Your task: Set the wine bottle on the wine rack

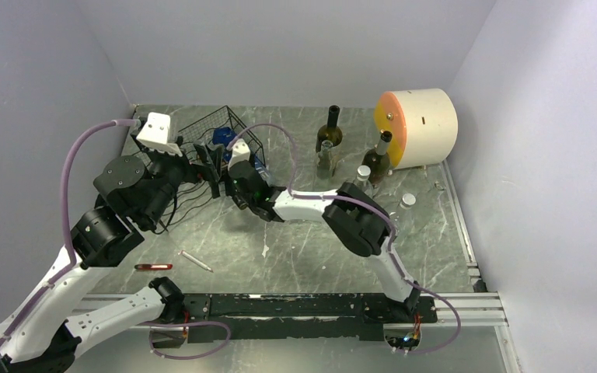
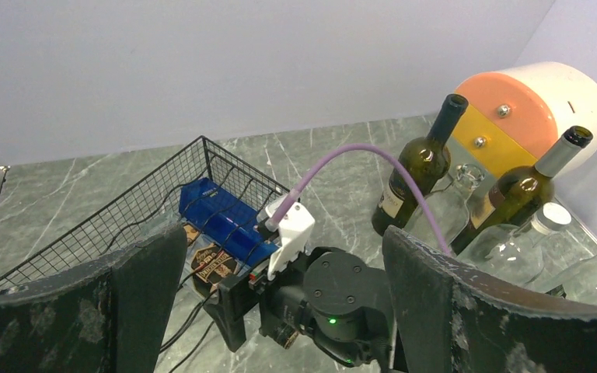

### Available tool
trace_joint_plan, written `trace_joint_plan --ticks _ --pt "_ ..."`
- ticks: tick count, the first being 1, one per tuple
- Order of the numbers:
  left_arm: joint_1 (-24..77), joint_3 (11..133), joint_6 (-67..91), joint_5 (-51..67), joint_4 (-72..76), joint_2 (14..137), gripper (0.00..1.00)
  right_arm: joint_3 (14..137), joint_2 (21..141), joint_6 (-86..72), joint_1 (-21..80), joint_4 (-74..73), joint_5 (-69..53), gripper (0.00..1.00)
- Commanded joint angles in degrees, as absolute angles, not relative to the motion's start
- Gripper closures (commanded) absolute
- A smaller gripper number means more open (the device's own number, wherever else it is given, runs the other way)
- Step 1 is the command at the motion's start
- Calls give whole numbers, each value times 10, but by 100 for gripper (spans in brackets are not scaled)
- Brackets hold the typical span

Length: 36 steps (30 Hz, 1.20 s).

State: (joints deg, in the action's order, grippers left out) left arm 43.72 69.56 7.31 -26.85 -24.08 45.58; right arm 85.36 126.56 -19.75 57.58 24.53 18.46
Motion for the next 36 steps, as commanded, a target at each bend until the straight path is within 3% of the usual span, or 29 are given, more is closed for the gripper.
trace_joint_plan --ticks 1,7,16,20,26,32,36 --pt "440 712 64 -273 -243 449 0 833 1172 -215 575 261 178 6" --pt "440 714 68 -265 -246 447 0 735 1051 -251 573 233 212 9" --pt "440 720 98 -235 -262 450 0 665 861 -280 560 7 283 12" --pt "440 682 99 -174 -221 437 0 601 761 -338 555 -84 368 13" --pt "439 607 146 -121 -179 415 0 561 636 -359 553 -189 371 16" --pt "440 557 193 -115 -162 395 1 628 618 -335 530 -289 440 18" --pt "440 537 196 -123 -143 395 1 681 665 -299 440 -308 372 18"
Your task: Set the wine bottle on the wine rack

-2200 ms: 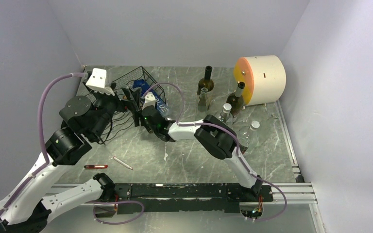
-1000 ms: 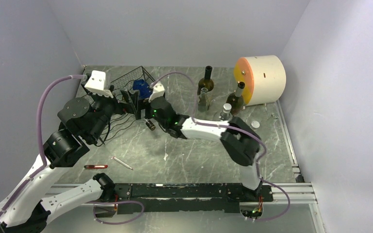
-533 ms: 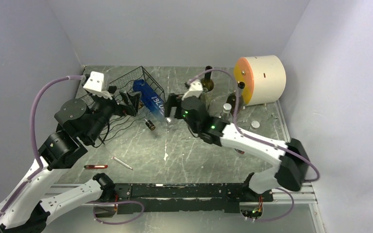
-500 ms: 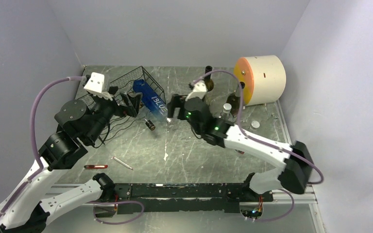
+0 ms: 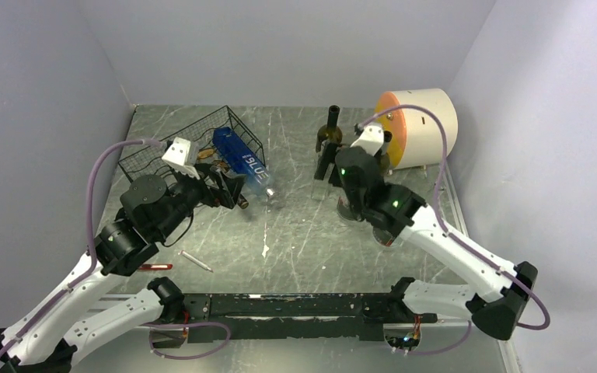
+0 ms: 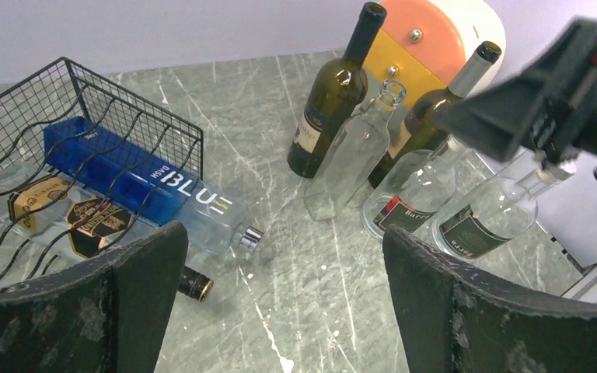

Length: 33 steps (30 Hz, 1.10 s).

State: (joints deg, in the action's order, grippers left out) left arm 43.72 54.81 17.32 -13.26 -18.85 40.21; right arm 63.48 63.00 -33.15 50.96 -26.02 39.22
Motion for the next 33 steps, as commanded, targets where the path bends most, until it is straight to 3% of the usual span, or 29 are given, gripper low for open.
trace_joint_plan --ticks 1,14,19,23,33 --pt "440 535 192 -130 -138 399 0 688 677 -283 430 -296 358 18" --pt "440 505 141 -178 -63 442 1 747 796 -202 406 -228 339 23" --pt "440 472 112 -162 -5 447 1 739 815 -160 400 -196 317 45" --pt "440 451 105 -139 31 458 1 735 813 -147 392 -178 300 55" --pt "440 442 127 -89 52 510 2 731 829 -142 374 -174 268 54"
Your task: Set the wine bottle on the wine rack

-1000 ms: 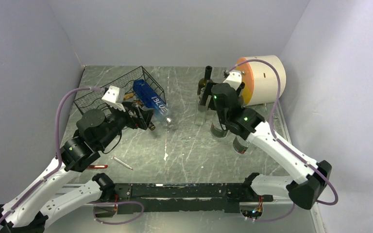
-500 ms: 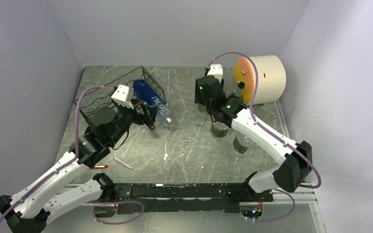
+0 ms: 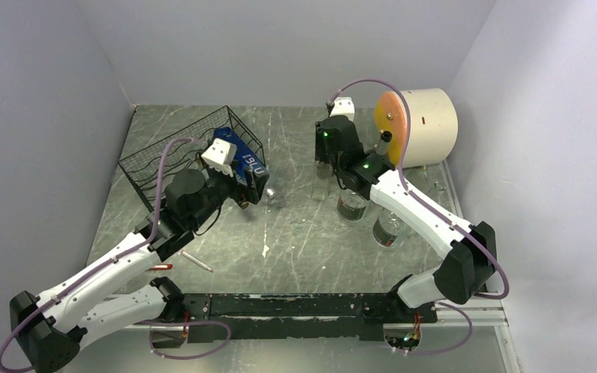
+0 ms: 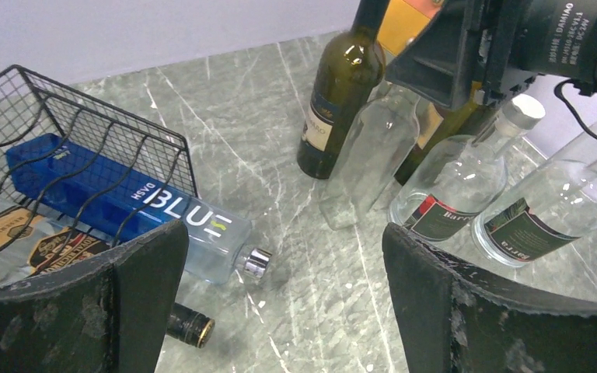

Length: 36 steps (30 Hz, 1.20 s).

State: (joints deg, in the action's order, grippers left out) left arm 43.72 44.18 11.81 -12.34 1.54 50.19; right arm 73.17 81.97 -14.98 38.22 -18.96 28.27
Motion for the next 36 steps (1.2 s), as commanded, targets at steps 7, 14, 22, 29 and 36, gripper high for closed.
trace_joint_plan --ticks 7,14,22,29,36 --pt "440 433 137 -79 72 523 2 728 827 -127 372 -178 246 58" --pt "440 408 128 -56 120 552 2 727 822 -116 369 -198 218 58" --pt "440 401 124 -18 166 599 2 743 804 -100 368 -211 194 100" --pt "440 390 131 37 207 662 3 747 739 -82 368 -214 63 100" --pt "440 369 87 143 265 705 4 775 706 -105 368 -249 -33 100"
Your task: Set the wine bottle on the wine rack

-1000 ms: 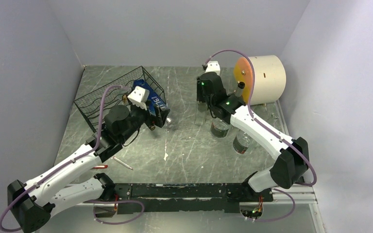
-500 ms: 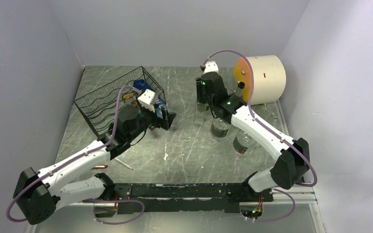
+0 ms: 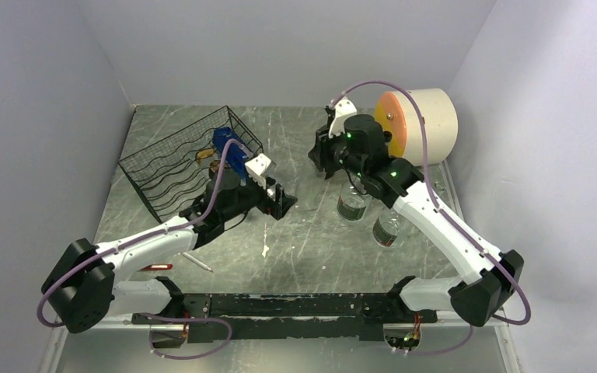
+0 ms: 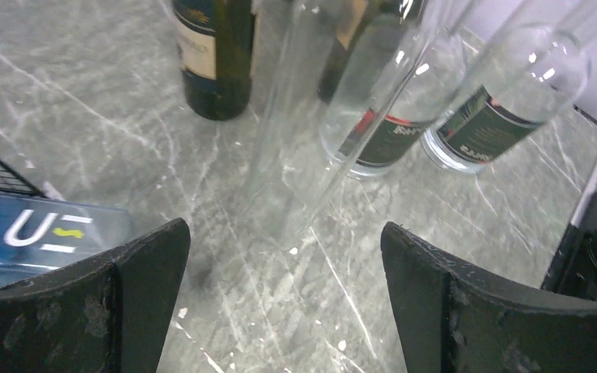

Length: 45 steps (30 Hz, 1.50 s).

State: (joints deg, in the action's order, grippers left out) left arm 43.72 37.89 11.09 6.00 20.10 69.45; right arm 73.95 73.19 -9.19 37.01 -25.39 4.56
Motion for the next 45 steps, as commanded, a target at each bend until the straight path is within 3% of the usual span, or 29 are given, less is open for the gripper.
trace_joint_plan --ticks 1,15,20,26,27,29,30,32,33,37,39,42,45 --pt "440 367 89 151 269 708 4 780 702 -109 368 -252 -46 100" --pt "440 298 50 144 357 692 11 838 675 -123 368 -269 -199 100" --pt "440 289 28 174 391 688 32 836 668 -128 369 -261 -225 100" --pt "440 279 1 177 411 649 46 838 666 -121 369 -277 -228 100" --pt "439 279 -5 180 414 644 52 838 665 -119 369 -279 -229 100" --pt "440 283 -38 200 399 632 84 840 665 -116 369 -285 -235 100" --pt "440 288 -56 197 390 627 92 843 667 -114 369 -289 -240 100" --pt "440 299 -82 183 375 612 93 848 669 -110 368 -296 -253 100" --pt "440 306 -102 183 369 605 93 850 669 -109 368 -297 -258 97" --pt "440 331 -189 174 354 583 93 848 654 -103 369 -293 -265 57" --pt "440 347 -242 161 346 578 93 842 638 -102 368 -281 -259 42" --pt "440 376 -339 138 321 576 93 838 612 -97 368 -267 -253 30" --pt "440 412 -430 91 288 574 93 845 598 -86 368 -269 -234 25"
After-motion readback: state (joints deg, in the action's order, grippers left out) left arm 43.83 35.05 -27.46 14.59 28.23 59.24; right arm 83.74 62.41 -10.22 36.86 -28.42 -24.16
